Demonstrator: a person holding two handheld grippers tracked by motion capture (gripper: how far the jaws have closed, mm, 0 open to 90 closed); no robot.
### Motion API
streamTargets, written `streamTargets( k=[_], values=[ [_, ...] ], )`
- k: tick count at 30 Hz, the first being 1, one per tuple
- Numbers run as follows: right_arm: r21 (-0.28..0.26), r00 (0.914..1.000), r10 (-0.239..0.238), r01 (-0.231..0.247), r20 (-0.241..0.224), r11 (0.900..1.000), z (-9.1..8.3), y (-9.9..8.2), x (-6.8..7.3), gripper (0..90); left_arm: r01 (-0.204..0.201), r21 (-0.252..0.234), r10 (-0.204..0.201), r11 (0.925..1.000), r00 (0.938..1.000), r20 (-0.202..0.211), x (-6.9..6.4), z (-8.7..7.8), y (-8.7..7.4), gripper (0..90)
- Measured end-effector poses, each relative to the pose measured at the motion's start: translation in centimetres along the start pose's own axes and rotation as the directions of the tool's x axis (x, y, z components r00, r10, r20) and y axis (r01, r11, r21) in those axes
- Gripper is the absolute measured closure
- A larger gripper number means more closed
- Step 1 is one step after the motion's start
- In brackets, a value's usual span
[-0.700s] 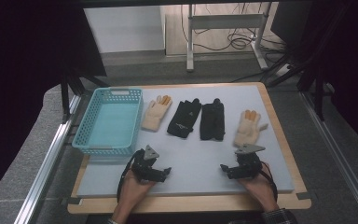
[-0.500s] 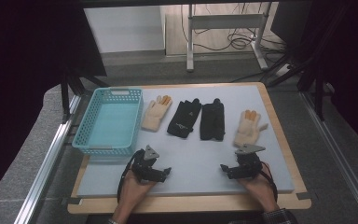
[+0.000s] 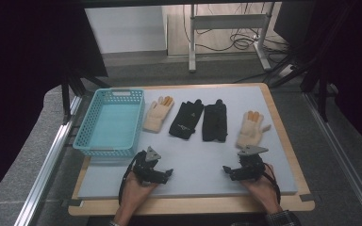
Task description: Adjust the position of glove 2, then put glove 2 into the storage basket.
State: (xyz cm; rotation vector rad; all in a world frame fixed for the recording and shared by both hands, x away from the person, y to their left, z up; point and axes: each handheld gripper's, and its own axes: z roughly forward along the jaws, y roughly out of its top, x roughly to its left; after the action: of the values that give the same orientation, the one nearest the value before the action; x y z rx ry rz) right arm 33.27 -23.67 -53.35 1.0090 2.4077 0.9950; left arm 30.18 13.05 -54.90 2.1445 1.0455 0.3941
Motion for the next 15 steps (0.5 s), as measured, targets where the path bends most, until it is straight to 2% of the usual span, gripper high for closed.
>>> streamTargets(
  k=[15],
  values=[
    [-0.003,0.9999,0.013,-0.013,0.0,0.9999,-0.11,0.02,-0.1,14.2,-0.003,0.003,0.003,1.0,1.0,0.001,0.03,-0.02,0.0,7.8]
  ],
)
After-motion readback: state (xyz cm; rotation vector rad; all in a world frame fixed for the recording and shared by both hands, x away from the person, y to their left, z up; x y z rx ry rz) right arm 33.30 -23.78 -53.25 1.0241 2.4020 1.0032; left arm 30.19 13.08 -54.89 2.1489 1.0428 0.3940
